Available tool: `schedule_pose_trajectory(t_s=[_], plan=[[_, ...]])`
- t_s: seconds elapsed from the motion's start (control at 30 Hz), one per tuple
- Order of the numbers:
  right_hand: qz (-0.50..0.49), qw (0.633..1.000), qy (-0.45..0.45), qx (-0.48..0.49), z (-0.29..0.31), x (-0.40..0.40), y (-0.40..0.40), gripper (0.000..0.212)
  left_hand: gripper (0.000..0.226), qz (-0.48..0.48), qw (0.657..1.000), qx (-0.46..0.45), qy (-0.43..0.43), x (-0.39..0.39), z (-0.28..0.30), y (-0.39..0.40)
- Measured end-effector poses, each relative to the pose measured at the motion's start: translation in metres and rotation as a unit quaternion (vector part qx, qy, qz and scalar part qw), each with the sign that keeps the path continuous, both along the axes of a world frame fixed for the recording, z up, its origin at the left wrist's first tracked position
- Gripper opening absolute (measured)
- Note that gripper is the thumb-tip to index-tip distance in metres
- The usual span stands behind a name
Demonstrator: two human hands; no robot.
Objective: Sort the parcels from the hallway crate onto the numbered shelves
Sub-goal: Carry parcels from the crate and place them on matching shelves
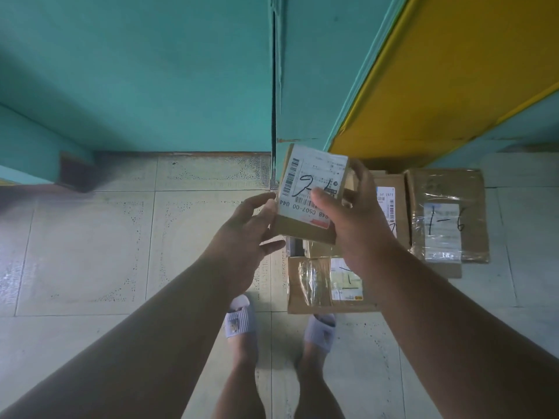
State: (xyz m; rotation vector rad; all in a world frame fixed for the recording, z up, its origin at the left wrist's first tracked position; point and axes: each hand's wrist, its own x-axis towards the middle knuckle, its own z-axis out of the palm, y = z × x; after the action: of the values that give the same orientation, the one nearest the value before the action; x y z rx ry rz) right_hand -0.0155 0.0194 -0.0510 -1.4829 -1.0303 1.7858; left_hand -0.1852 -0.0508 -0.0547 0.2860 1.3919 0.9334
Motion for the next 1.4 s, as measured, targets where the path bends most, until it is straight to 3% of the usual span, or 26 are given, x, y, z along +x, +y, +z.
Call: schedule_pose_trajectory(t_s=[0.07, 0.13, 0.23, 0.3, 0.43, 0.5, 0.57, 0.67, 0.77, 0.87, 0.97, 1.07, 1.13, 1.2, 1.3, 1.4], plan=[[0.0, 1.0, -0.009, 0.006, -0.002, -0.005, -0.003, 0.076, 0.054, -0.027, 0.999, 0.01, -0.019, -0.003, 0.003, -0.003], [0.016, 0.999, -0.029, -0.013, 0.0, -0.008, -0.005, 0.06, 0.058, -0.024, 1.0, 0.011, -0.016, -0.008, 0.007, -0.005], [0.066, 0.993, -0.093, -0.003, 0.012, -0.007, 0.002, 0.031, 0.036, 0.017, 1.0, 0.002, -0.014, -0.024, 0.011, -0.003], [0.109, 0.989, -0.102, -0.021, 0.018, -0.003, 0.014, 0.034, 0.034, -0.005, 1.0, -0.002, -0.015, -0.035, 0.013, -0.003], [0.161, 0.979, -0.048, -0.117, 0.021, -0.004, 0.031, 0.035, 0.061, -0.026, 1.0, 0.014, 0.0, -0.042, 0.012, -0.003], [0.138, 0.984, -0.026, -0.113, 0.023, -0.008, 0.029, 0.05, 0.088, 0.019, 1.0, 0.015, -0.005, -0.041, 0.007, -0.008], [0.086, 0.991, 0.011, -0.101, 0.019, -0.01, 0.02, 0.048, 0.102, 0.051, 0.999, -0.001, -0.013, -0.036, 0.002, -0.015], [0.021, 0.992, 0.055, -0.113, 0.009, -0.015, -0.004, 0.051, 0.083, 0.086, 0.995, -0.032, -0.047, -0.018, 0.003, -0.023], [0.013, 0.995, 0.025, -0.1, -0.002, -0.023, -0.034, 0.048, 0.057, 0.087, 0.994, -0.019, -0.062, -0.01, 0.006, -0.023], [0.034, 0.998, -0.041, -0.046, -0.015, -0.024, -0.049, 0.041, 0.054, 0.067, 0.996, -0.017, -0.065, -0.015, 0.008, -0.019], [0.052, 0.997, -0.059, -0.028, -0.025, -0.02, -0.051, 0.051, 0.054, 0.018, 0.999, -0.018, -0.035, -0.022, 0.011, -0.017], [0.091, 0.993, -0.074, -0.032, -0.029, -0.014, -0.05, 0.03, 0.064, 0.013, 1.0, -0.006, -0.015, -0.031, 0.012, -0.016], [0.083, 0.988, -0.115, -0.065, -0.031, -0.006, -0.048, 0.042, 0.064, 0.02, 1.0, -0.001, -0.003, -0.04, 0.01, -0.018], [0.09, 0.968, -0.233, -0.039, -0.038, 0.002, -0.041, 0.05, 0.061, 0.018, 1.0, 0.003, 0.003, -0.046, 0.005, -0.02], [0.159, 0.891, -0.421, 0.058, -0.073, 0.01, -0.032, 0.042, 0.055, 0.019, 1.0, -0.002, -0.002, -0.051, -0.014, -0.026], [0.222, 0.826, -0.514, 0.062, -0.107, 0.002, -0.03, 0.051, 0.056, 0.017, 0.999, -0.034, 0.012, -0.053, -0.041, -0.034]])
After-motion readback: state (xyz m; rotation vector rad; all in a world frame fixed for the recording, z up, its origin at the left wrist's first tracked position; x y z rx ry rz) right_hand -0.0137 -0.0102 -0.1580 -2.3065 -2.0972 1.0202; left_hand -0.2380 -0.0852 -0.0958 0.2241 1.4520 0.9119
